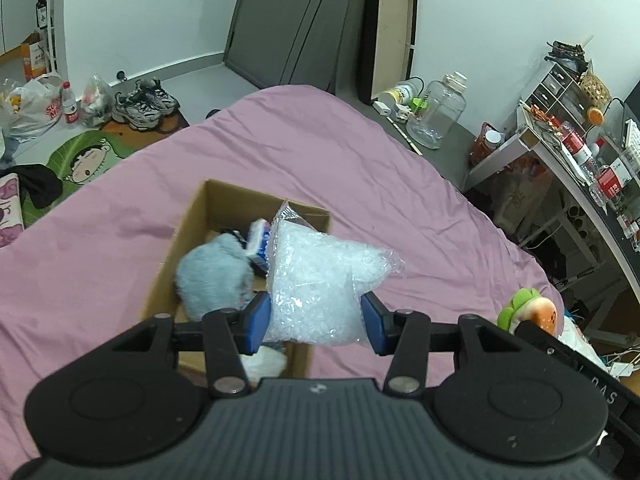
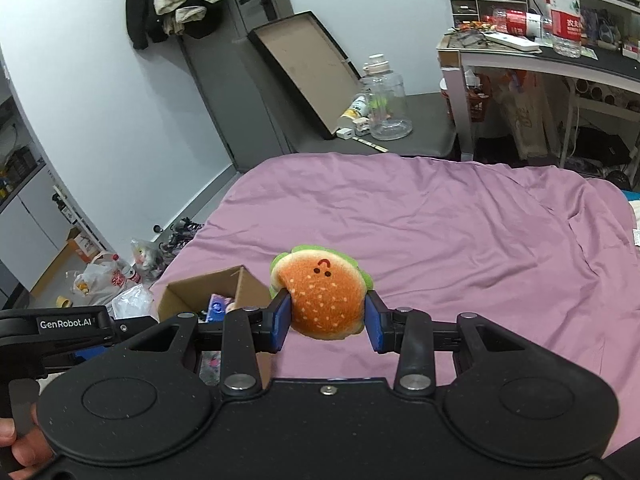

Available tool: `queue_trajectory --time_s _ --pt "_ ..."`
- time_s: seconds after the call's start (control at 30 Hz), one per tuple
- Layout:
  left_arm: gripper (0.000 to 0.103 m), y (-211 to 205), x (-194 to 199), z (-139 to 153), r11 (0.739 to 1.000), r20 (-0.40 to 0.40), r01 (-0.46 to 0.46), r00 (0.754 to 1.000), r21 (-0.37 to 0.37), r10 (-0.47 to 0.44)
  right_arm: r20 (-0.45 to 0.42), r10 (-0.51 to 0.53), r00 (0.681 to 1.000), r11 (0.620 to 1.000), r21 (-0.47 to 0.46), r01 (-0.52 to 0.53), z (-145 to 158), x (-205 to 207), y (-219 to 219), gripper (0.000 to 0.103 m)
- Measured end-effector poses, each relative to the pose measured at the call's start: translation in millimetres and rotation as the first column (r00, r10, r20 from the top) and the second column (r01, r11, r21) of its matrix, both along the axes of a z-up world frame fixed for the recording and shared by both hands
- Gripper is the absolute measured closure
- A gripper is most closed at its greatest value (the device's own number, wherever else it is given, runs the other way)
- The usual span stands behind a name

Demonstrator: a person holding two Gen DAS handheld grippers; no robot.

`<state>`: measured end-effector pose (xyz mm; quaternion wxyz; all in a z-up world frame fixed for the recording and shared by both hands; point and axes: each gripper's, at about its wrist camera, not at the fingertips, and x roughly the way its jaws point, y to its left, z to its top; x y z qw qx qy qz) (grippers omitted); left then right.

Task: Organize soft objects
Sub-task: 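Carry the bead bag over the box and open the left tool while the right tool carries the burger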

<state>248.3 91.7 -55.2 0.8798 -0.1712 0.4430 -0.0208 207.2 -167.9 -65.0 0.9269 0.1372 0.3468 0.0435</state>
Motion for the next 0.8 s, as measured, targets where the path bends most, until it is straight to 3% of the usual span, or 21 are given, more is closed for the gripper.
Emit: queue_trajectory --time_s 0.3,0.4,0.8 --pt "0.055 35 -14 5 0.999 0.007 -0.029 1.000 0.034 0.029 0.016 0.048 0.999 0.999 -0.010 -0.048 10 -8 33 0.065" --pt "0.055 49 -15 3 0.999 -0.007 -0.031 0.999 0.013 0.031 0.019 0.062 0.998 0.998 -0.024 -0.061 11 -10 42 0.065" --pt "0.055 83 -10 -22 0.998 -0.060 -0.061 0.996 0.013 0.062 0.015 0.099 0.995 0.994 -0.039 -0.099 6 -5 75 0.065"
